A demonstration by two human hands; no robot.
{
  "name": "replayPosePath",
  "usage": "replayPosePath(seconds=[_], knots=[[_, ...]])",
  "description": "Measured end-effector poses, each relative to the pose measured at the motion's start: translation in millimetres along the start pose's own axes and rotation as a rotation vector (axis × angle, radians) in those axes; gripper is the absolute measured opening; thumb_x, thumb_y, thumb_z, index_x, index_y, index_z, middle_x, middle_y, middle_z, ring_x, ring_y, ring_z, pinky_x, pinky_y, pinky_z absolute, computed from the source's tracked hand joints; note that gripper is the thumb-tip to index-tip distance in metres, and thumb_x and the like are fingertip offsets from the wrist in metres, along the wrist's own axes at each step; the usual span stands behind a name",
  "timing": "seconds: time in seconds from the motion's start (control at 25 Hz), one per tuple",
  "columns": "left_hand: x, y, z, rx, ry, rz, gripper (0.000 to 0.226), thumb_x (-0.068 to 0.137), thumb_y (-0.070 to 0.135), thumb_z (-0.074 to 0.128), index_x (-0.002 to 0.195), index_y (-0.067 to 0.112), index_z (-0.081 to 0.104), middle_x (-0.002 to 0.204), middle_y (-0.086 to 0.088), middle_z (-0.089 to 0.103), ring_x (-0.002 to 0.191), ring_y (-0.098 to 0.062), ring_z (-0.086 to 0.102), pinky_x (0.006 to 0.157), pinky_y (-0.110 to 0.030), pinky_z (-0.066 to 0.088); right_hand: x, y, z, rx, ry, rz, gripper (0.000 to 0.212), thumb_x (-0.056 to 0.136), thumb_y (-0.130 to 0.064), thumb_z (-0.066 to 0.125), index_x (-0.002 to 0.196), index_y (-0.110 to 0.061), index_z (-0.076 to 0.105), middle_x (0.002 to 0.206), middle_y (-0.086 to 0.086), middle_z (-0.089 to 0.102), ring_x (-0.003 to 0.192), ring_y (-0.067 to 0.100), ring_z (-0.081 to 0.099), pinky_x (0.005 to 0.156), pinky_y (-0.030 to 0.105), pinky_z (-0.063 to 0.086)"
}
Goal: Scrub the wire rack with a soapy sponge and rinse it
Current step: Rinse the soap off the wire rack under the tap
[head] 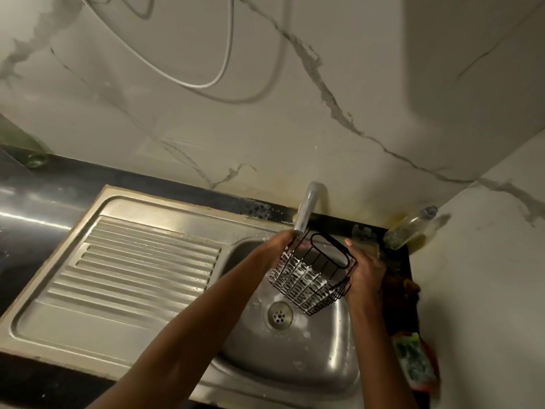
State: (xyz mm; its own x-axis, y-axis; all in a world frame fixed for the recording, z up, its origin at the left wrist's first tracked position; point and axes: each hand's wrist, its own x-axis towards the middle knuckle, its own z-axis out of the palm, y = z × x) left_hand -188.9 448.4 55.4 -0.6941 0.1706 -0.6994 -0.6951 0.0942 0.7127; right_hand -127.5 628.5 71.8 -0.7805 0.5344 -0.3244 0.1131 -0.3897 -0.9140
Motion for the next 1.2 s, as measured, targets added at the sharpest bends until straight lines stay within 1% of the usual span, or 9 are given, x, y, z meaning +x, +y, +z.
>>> replayPosePath(seconds=[0.2,0.36,0.48,0.6,0.76,0.92,1.0,1.08,1.2], knots=[[-4,32,-9,-0.128,0.003,-0.083,0.038,0.109,0.037,0.044,0.090,0.009,0.063,0.079,-0.005,0.059,0.061,-0.013,0.054,0.051,-0.023,0.048,20,24,8,-0.103,0.022,-0.039,0.043,0.055,-0.034,0.097,0.069,-0.006,0.068,0.073,0.019,0.049,0.069,0.033,0.049,0.069,0.046,0.045],[-3,27,-1,-0.100,-0.054,-0.120,0.031,0.109,0.024,0.043,0.083,0.014,0.057,0.078,-0.002,0.057,0.069,-0.014,0.056,0.045,-0.019,0.054,3,3,12,-0.110,-0.008,-0.116,0.023,0.067,-0.019,0.089,0.062,-0.013,0.068,0.069,0.018,0.053,0.069,0.033,0.052,0.072,0.045,0.048],[8,22,10,-0.039,-0.006,-0.155,0.037,0.108,0.011,0.040,0.072,0.007,0.049,0.066,-0.007,0.052,0.055,-0.013,0.051,0.037,-0.016,0.044,2,-12,4,-0.080,-0.045,-0.169,0.014,0.078,0.001,0.077,0.070,-0.009,0.074,0.074,0.015,0.067,0.077,0.033,0.065,0.079,0.044,0.057],[6,18,18,-0.010,-0.024,-0.160,0.032,0.107,0.012,0.039,0.078,0.011,0.052,0.076,-0.004,0.055,0.065,-0.013,0.055,0.055,-0.022,0.050,-2,-17,-3,-0.072,-0.064,-0.181,0.025,0.083,0.005,0.071,0.065,-0.013,0.075,0.068,0.009,0.067,0.067,0.027,0.065,0.068,0.035,0.058],[-9,26,19,-0.053,-0.045,-0.159,0.028,0.108,0.013,0.041,0.086,0.013,0.056,0.080,-0.002,0.052,0.069,-0.013,0.052,0.046,-0.015,0.052,12,-5,-6,-0.262,-0.055,-0.291,0.032,0.082,-0.006,0.077,0.053,-0.010,0.064,0.051,0.009,0.050,0.050,0.022,0.049,0.057,0.029,0.046],[-5,22,8,-0.028,-0.006,-0.218,0.035,0.102,0.030,0.058,0.117,-0.001,0.062,0.093,-0.014,0.059,0.088,-0.024,0.060,0.097,-0.037,0.056,21,11,-3,-0.325,-0.093,-0.290,0.047,0.071,-0.044,0.085,0.071,-0.001,0.067,0.064,0.015,0.051,0.061,0.026,0.050,0.064,0.038,0.046],[-6,17,2,-0.083,-0.044,-0.214,0.038,0.100,0.042,0.055,0.103,0.004,0.063,0.094,-0.013,0.062,0.090,-0.027,0.061,0.091,-0.040,0.055,21,16,-1,-0.363,-0.114,-0.297,0.054,0.074,-0.039,0.085,0.067,0.008,0.061,0.059,0.026,0.054,0.051,0.035,0.053,0.063,0.036,0.045],[2,9,-3,-0.124,-0.022,-0.226,0.051,0.097,0.050,0.053,0.113,0.004,0.067,0.095,-0.013,0.067,0.085,-0.027,0.062,0.080,-0.038,0.055,17,20,3,-0.399,-0.106,-0.339,0.047,0.079,-0.025,0.083,0.071,0.014,0.058,0.067,0.042,0.054,0.052,0.047,0.054,0.062,0.033,0.045],[-15,10,-5,-0.120,-0.006,-0.261,0.065,0.096,0.054,0.052,0.139,0.006,0.060,0.109,-0.015,0.070,0.086,-0.028,0.063,0.081,-0.037,0.054,9,21,7,-0.406,-0.107,-0.336,0.043,0.076,-0.027,0.080,0.069,0.010,0.059,0.069,0.040,0.056,0.054,0.024,0.052,0.063,0.031,0.045]])
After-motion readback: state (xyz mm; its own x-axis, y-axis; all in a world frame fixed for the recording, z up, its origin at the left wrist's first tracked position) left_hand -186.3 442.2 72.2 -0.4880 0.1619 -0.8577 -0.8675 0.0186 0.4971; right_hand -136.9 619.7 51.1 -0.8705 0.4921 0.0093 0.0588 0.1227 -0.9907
